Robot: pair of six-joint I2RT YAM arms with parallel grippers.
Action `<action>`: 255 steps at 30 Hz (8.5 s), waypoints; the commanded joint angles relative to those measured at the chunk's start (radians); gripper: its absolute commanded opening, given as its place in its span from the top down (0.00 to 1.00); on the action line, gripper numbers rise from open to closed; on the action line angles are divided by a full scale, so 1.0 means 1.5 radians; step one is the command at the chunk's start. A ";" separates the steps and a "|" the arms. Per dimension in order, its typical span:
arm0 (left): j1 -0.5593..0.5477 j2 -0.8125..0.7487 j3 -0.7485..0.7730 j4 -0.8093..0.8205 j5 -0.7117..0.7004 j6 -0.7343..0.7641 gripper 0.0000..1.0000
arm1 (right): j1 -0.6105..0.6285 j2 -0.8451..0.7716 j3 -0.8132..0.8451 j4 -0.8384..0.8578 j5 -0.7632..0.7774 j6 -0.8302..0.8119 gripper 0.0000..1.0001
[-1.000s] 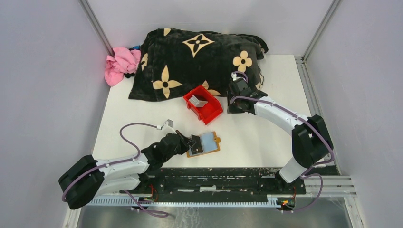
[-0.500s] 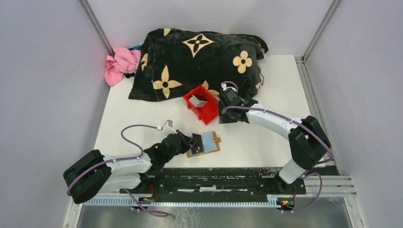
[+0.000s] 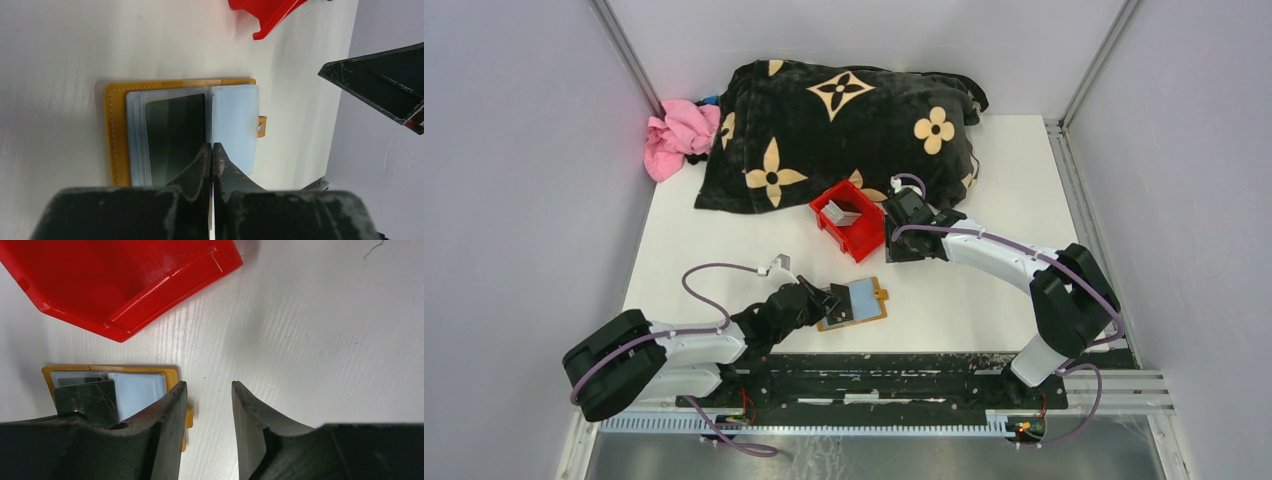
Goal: Put the credit cards into the card holder
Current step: Insert the credit card into the card holder.
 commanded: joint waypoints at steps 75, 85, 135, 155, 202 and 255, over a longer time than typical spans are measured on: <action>-0.189 0.187 -0.012 -0.029 -0.288 -0.239 0.97 | 0.037 0.050 -0.061 0.024 -0.070 0.058 0.55; -0.206 0.217 0.027 -0.144 -0.289 -0.270 0.97 | 0.039 0.052 -0.060 0.015 -0.068 0.057 0.55; -0.247 0.245 -0.002 -0.097 -0.297 -0.279 0.97 | 0.113 0.034 0.063 -0.050 -0.046 -0.008 0.55; -0.247 0.243 -0.008 -0.095 -0.301 -0.277 0.97 | 0.120 0.109 0.076 -0.083 0.004 -0.018 0.69; -0.246 0.240 0.000 -0.111 -0.304 -0.278 0.97 | 0.116 0.139 0.084 -0.118 0.032 -0.015 0.63; -0.246 0.226 -0.118 0.286 -0.357 -0.193 0.97 | 0.079 0.198 0.068 -0.122 -0.085 -0.006 0.64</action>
